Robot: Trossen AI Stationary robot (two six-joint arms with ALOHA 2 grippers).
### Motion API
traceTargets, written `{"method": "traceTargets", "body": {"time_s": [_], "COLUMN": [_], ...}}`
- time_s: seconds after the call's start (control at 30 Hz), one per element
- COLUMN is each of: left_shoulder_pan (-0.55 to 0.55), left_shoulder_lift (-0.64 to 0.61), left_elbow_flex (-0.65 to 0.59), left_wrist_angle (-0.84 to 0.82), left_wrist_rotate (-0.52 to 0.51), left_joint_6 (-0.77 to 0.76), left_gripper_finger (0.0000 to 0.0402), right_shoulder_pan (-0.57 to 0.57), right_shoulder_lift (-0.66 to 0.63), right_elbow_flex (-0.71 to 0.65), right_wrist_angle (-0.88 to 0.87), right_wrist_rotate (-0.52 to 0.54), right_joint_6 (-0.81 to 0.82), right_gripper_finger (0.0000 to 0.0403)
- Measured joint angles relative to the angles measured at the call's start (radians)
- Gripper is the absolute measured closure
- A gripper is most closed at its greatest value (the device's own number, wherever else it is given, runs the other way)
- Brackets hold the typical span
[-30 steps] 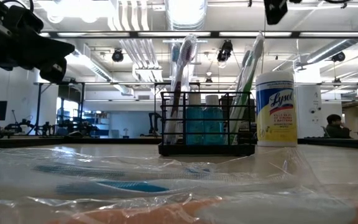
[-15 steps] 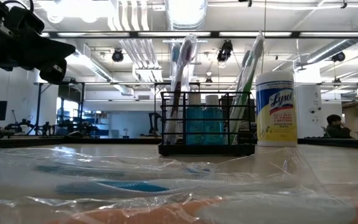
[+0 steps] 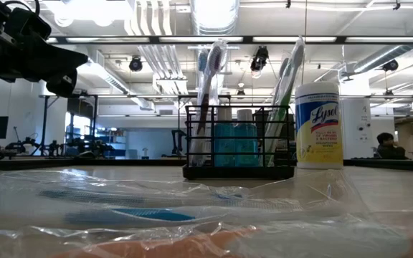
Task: Pick & Place toothbrushing station
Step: Put the top blue toothbrush into the mesh organizer
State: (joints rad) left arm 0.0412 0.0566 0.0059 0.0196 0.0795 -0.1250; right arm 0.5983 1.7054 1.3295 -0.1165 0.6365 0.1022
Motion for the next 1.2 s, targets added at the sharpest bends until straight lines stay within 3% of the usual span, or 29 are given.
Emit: {"method": "traceTargets", "body": {"time_s": [0.13,0.33,0.57,0.83,1.2], "left_shoulder_pan": [0.000,0.000,0.000,0.000,0.000], "left_shoulder_lift": [0.003,0.006,0.006,0.006,0.006], "left_elbow_flex": [0.000,0.000,0.000,0.000,0.000], "left_wrist_angle": [0.001,0.001,0.004,0.005,0.005], "left_wrist_rotate": [0.000,0.000,0.001,0.001,-0.001], "left_joint_6": [-0.017,-0.022,-0.073,-0.060,-0.033], "left_gripper_finger": [0.0391,0.0385,0.0396,0.0381,0.0369], "right_shoulder_pan": [0.023,0.052,0.080,0.128,0.092], "right_shoulder_lift": [0.087,0.170,0.228,0.325,0.435], "right_elbow_flex": [0.098,0.189,0.228,0.278,0.284], "right_wrist_angle": [-0.070,-0.100,-0.129,-0.161,-0.253], "right_wrist_rotate": [0.002,0.089,0.089,0.057,-0.080], "right_joint_6": [0.036,0.111,0.254,0.350,0.482], "right_gripper_finger": [0.0394,0.0390,0.0328,0.0269,0.0273]}}
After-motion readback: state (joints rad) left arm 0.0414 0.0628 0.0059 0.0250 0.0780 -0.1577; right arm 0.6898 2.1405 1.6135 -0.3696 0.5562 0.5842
